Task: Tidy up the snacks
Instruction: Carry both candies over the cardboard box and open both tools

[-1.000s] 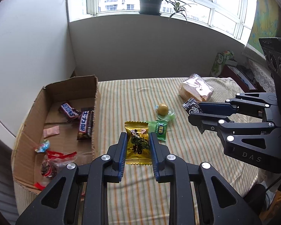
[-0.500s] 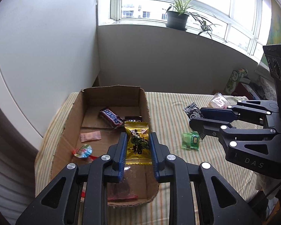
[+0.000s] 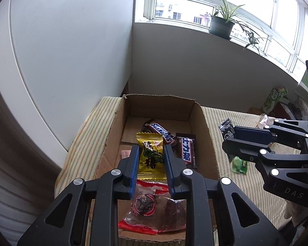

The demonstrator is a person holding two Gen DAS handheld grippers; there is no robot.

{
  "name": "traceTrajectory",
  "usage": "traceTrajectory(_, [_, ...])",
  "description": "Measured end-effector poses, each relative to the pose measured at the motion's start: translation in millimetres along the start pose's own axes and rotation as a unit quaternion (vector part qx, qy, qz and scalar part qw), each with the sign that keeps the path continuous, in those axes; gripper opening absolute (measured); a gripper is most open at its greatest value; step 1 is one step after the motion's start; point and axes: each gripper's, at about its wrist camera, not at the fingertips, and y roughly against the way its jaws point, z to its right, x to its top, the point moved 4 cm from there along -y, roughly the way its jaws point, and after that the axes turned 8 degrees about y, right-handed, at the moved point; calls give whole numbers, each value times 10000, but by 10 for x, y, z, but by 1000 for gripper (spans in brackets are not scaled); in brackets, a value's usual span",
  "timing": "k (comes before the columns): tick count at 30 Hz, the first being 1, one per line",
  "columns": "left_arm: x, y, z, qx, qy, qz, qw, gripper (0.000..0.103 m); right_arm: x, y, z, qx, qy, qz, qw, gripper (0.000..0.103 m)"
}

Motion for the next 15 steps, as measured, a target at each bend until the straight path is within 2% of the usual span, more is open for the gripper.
traceTrajectory(4, [28,-10,-61,56,29,41,10000,23,23,-52,-30,39,13,-33,10000,26])
traceTrajectory(5, [29,-10,-68,49,33,37,10000,23,26,-62,-29,31,8,-44,10000,31])
traceTrajectory(6, [39,-23,-72,46,31,20,10000,30,25,-63,-26,12,0,-42,10000,45])
traceTrajectory(7, [39,-22,-77,45,36,21,10000,36,24,-57,-23,-19,0,-20,10000,53])
traceTrajectory(8, [43,-18,-82,49,50,47,10000,47,23,-39,-24,-54,5,15,10000,63])
traceTrajectory(9, [47,-13,-82,48,58,74,9999,51,23,-30,-23,-69,9,37,10000,64])
traceTrajectory(13, [48,4,-77,35,63,93,9999,51,16,-7,-8,-118,7,15,9999,67])
traceTrajectory(15, [50,11,-69,33,64,96,9999,51,4,6,14,-166,2,28,9999,77])
